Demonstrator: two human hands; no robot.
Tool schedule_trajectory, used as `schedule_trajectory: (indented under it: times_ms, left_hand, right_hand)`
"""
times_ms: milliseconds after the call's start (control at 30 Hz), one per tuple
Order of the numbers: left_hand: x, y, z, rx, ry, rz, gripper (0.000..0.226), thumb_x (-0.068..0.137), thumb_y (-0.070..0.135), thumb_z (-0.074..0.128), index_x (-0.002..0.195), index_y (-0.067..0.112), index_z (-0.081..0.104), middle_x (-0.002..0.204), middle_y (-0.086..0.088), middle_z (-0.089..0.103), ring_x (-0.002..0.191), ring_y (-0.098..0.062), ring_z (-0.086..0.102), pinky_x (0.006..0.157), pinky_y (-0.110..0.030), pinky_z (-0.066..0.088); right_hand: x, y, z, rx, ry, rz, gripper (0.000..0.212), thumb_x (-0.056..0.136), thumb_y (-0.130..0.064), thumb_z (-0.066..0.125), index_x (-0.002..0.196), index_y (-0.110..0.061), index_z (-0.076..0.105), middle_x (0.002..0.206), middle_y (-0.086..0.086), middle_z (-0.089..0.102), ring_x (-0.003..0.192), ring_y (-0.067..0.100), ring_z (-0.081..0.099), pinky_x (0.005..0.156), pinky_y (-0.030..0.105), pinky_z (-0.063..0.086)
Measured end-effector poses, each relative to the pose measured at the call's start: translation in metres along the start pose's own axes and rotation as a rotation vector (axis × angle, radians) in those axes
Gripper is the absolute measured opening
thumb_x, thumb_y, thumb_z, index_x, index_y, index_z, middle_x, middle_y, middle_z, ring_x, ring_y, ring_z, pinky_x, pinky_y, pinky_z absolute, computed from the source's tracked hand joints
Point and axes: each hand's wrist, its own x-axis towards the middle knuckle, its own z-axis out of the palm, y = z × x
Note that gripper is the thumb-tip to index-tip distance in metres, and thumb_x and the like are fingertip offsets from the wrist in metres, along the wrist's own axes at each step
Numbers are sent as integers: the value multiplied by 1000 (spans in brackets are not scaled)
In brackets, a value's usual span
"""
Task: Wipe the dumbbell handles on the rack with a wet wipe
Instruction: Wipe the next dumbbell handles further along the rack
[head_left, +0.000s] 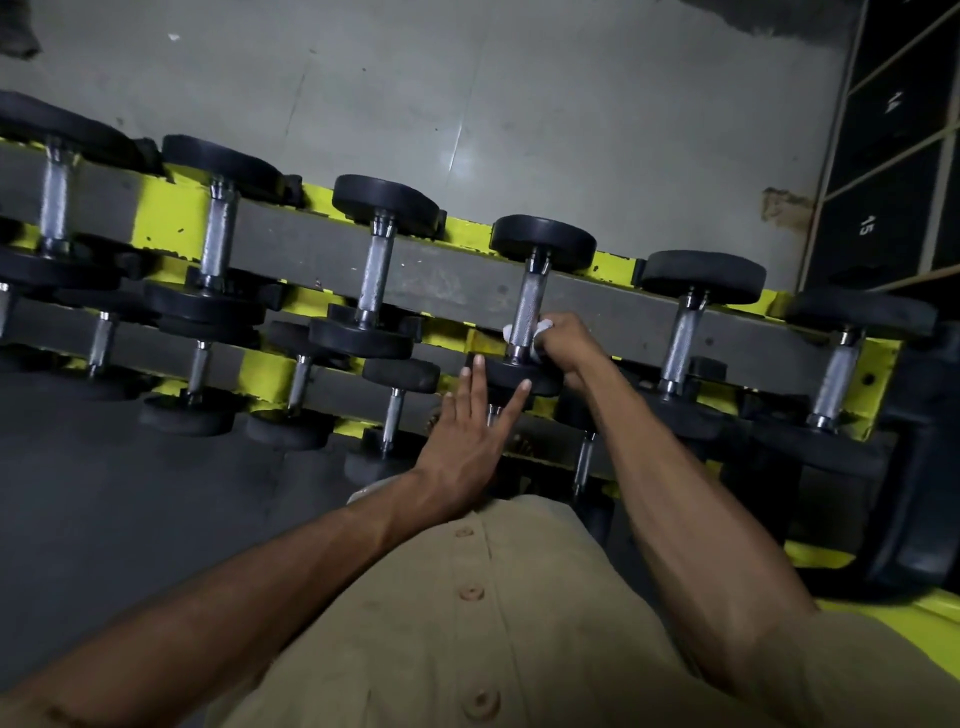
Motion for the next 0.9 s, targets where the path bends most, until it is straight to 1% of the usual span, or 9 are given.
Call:
schedule_trajectory:
  times_ms: [100, 167, 267, 333, 467, 567, 700, 833, 900]
  left_hand:
    - [1, -4, -2, 5, -2, 23, 100, 103, 10, 47, 158, 22, -35, 152, -45, -38, 152, -59, -16, 127, -60, 17]
    - [1, -6, -2, 1, -12, 31, 100, 103, 10, 47, 157, 23, -36, 152, -44, -38, 152, -59, -16, 127, -60, 17]
    - [0, -7, -2, 0, -8, 31, 103, 102, 7, 48, 156, 24, -38, 152, -43, -40, 152, -58, -18, 127, -60, 17]
    - [0, -7, -2, -5, -17, 31, 105, 102, 7, 49, 155, 25, -40, 152, -43, -41, 152, -58, -19, 127, -60, 17]
    - [2, -6, -1, -5, -15, 21, 109, 102, 12, 53, 154, 25, -41, 150, -42, -43, 152, -58, -20, 127, -60, 17]
    - [2, -6, -1, -8, -24, 17, 107, 103, 13, 53, 155, 25, -40, 150, -41, -44, 152, -57, -21, 128, -60, 17]
    - [0, -5, -1, 2, -7, 14, 109, 100, 3, 53, 155, 25, -40, 151, -41, -43, 152, -57, -19, 128, -60, 17]
    - [-1, -3, -2, 22, -23, 15, 108, 99, 0, 50, 156, 23, -38, 151, -41, -42, 153, -56, -19, 128, -58, 16]
    - [-1, -3, -3, 23, -14, 8, 107, 99, 1, 49, 156, 23, -38, 151, -41, -42, 153, -56, -20, 128, -58, 16]
  right_hand:
    - [-5, 3, -12, 25, -54, 10, 39, 72, 24, 47, 85, -3, 72, 66, 1, 73, 56, 15, 64, 54, 19, 50]
    - [1, -2, -21, 97, -17, 31, 29, 77, 22, 55, 89, 0, 68, 59, 6, 67, 53, 18, 61, 56, 25, 50]
    - [22, -32, -26, 374, 144, 33, 24, 86, 15, 60, 90, -8, 63, 78, 9, 68, 69, 21, 65, 68, 38, 61]
    - [30, -45, -23, 465, 253, 27, 25, 89, 12, 58, 86, -13, 60, 81, 8, 65, 73, 21, 63, 73, 40, 60]
    - [2, -9, -1, -69, 276, 2, 26, 92, -12, 58, 69, -14, 69, 81, 10, 74, 78, 27, 70, 77, 42, 58]
    - [-15, 18, 9, -347, 179, -64, 23, 90, -11, 56, 74, -2, 69, 82, 19, 71, 77, 30, 67, 65, 36, 48]
    - [17, -9, -4, -208, 249, -56, 12, 69, -6, 56, 66, -11, 66, 71, 4, 71, 68, 24, 68, 68, 41, 58]
    - [8, -9, -4, -254, 440, -225, 8, 88, -14, 64, 92, -17, 70, 84, -1, 67, 77, 18, 62, 68, 27, 47]
    - [-2, 8, 1, -234, 425, -273, 8, 89, -9, 68, 95, -15, 68, 84, -4, 67, 77, 14, 64, 64, 22, 46]
